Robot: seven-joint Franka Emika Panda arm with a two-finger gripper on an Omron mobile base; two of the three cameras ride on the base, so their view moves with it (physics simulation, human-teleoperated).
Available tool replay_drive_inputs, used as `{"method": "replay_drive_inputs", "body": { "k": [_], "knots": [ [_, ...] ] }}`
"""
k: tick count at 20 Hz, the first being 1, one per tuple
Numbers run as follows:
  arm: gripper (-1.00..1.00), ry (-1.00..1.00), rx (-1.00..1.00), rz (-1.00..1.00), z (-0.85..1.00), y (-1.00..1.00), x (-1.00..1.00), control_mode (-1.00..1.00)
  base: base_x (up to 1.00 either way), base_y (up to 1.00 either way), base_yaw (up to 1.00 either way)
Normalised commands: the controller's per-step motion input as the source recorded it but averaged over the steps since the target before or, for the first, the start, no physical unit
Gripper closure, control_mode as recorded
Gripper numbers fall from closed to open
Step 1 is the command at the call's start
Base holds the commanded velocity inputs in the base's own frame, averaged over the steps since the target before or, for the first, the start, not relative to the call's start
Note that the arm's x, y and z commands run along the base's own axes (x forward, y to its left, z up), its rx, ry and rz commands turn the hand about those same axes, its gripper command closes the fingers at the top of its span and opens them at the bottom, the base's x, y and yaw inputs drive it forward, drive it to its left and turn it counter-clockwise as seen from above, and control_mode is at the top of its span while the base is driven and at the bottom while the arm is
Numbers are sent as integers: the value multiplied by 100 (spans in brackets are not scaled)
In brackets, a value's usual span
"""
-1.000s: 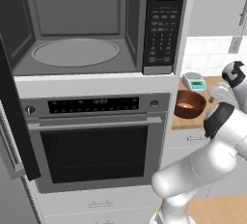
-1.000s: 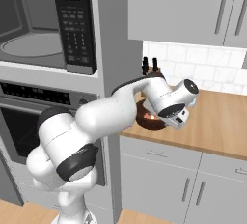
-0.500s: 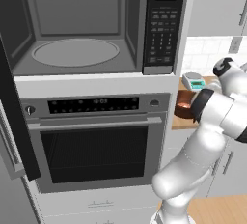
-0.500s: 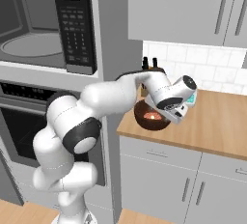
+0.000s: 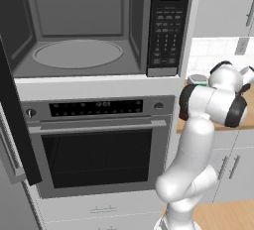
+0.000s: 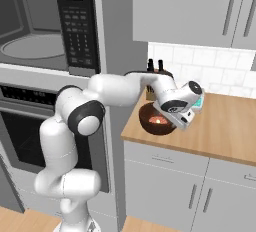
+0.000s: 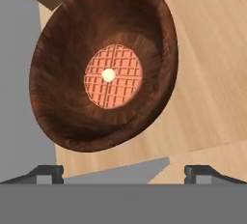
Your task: Open the microwave, place the bowl with waffle inside the microwave, then close the microwave door and turn it on.
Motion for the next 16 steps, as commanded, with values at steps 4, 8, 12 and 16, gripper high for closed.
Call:
{"method": "replay_drive_inputs", "body": {
  "k": [4,8,12,16],
  "knots": [
    [-100,0,0,-10,-32,-13,17,-100,0,0,0],
    [-100,0,0,-12,-11,-6,26,-100,0,0,0],
    [-100,0,0,-13,-8,2,29,-100,0,0,0],
    [-100,2,-3,-12,-22,1,32,-100,0,0,0]
  ]
}}
